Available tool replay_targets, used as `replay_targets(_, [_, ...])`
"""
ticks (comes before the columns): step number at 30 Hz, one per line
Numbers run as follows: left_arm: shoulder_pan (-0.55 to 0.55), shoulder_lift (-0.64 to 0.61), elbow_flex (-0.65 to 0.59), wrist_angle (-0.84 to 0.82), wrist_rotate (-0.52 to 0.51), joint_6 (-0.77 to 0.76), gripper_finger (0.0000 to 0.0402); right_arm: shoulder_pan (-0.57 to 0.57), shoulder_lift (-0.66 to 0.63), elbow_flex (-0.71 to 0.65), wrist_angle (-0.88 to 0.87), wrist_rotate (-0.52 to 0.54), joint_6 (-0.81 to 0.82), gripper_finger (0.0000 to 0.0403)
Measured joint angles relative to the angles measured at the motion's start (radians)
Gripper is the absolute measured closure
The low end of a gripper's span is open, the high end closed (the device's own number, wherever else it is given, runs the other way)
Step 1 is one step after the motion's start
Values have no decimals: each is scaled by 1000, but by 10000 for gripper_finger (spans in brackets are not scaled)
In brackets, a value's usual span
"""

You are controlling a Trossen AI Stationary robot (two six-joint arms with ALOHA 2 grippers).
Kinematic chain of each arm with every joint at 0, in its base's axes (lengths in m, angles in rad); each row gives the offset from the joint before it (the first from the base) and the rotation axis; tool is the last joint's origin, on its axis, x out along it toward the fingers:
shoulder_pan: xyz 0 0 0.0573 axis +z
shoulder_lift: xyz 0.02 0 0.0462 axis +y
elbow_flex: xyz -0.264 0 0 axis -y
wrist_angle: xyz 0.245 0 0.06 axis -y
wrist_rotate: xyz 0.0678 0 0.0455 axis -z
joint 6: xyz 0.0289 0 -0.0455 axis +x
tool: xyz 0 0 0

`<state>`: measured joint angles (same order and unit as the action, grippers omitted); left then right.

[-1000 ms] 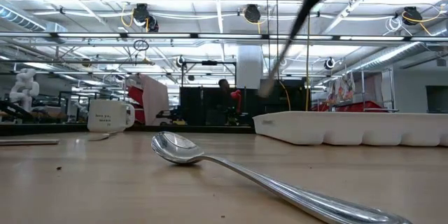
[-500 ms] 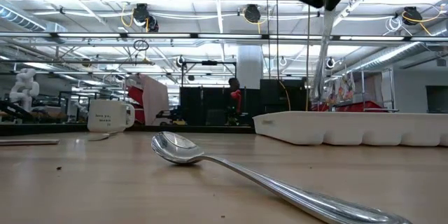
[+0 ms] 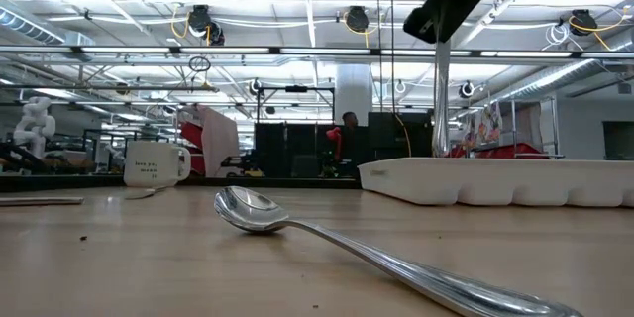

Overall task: Sort silverware
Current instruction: Put the bottom right knife in the left section of the silverware tray

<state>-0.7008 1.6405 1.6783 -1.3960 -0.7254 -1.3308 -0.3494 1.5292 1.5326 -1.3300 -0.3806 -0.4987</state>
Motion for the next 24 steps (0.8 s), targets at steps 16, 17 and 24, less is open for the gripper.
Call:
replay_targets(16, [79, 0, 0, -3, 0, 81, 369, -75, 212, 2, -23, -151, -167, 403])
replay_targets(17, [80, 0, 0, -4, 0, 82, 369, -78, 225, 2, -22, -150, -174, 403])
replay_targets(24, [88, 0, 0, -6, 0, 83, 369, -102, 294, 5, 16, -153, -244, 403])
